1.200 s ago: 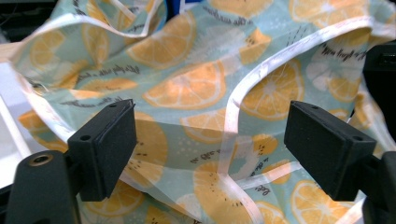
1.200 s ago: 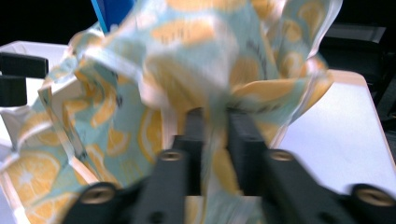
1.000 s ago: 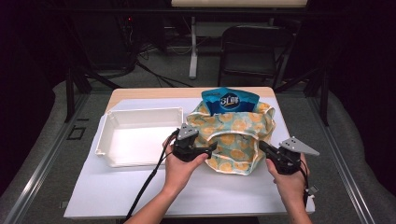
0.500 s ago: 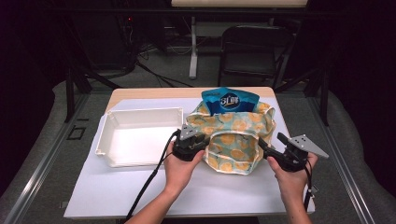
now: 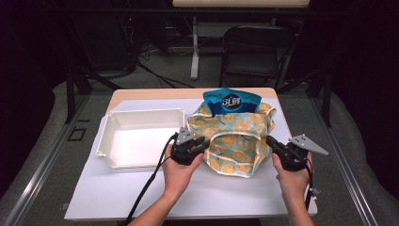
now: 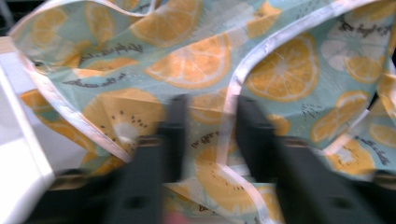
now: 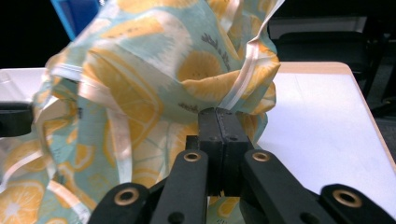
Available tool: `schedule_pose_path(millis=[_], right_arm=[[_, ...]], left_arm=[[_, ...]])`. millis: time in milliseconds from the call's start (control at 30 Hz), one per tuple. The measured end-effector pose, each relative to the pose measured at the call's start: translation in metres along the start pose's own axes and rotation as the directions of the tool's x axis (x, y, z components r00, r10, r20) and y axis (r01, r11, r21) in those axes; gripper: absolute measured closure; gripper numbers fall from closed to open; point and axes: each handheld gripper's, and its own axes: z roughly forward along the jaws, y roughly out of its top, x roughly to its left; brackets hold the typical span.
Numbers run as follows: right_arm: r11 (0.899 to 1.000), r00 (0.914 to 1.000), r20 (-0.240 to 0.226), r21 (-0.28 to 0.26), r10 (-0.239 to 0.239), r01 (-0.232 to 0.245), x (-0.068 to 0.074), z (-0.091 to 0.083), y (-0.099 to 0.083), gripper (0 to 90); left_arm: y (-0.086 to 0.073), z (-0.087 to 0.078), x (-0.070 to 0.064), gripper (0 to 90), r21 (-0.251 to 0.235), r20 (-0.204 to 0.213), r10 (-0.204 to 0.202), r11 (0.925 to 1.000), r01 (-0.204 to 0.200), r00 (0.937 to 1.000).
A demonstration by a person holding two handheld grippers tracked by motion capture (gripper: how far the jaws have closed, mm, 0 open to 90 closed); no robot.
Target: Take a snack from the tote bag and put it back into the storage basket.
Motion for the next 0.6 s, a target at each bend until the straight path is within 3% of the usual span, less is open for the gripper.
schedule_pose_path(millis=[100,200,333,433,600], right_arm=[[1.000,1.0000,-0.005,-0.016,-0.003,0.003,0.001,-0.006,0.001,90.0],[1.000,0.9997,-0.024,-0.021,-0.007,0.007,0.004,-0.010,0.002,90.0],[0.999,0.9982,-0.052,-0.032,-0.030,0.028,0.011,-0.016,0.002,90.0],[0.999,0.9974,-0.058,-0.031,-0.043,0.041,0.013,-0.018,0.000,90.0],[0.998,0.9968,-0.048,-0.022,-0.064,0.063,0.012,-0.021,-0.005,90.0]], left_arm=[[0.000,0.003,-0.005,34.1,0.000,-0.050,0.012,0.9999,-0.012,0.9987],[0.002,0.011,-0.007,18.5,0.032,-0.098,0.030,0.9991,-0.027,0.9947],[0.008,0.021,-0.009,15.9,0.064,-0.119,0.041,0.9974,-0.034,0.9921],[0.011,0.025,-0.008,25.2,0.090,-0.136,0.036,0.9957,-0.024,0.9900],[0.013,0.020,-0.002,63.0,0.078,-0.113,0.014,0.9970,-0.005,0.9935]])
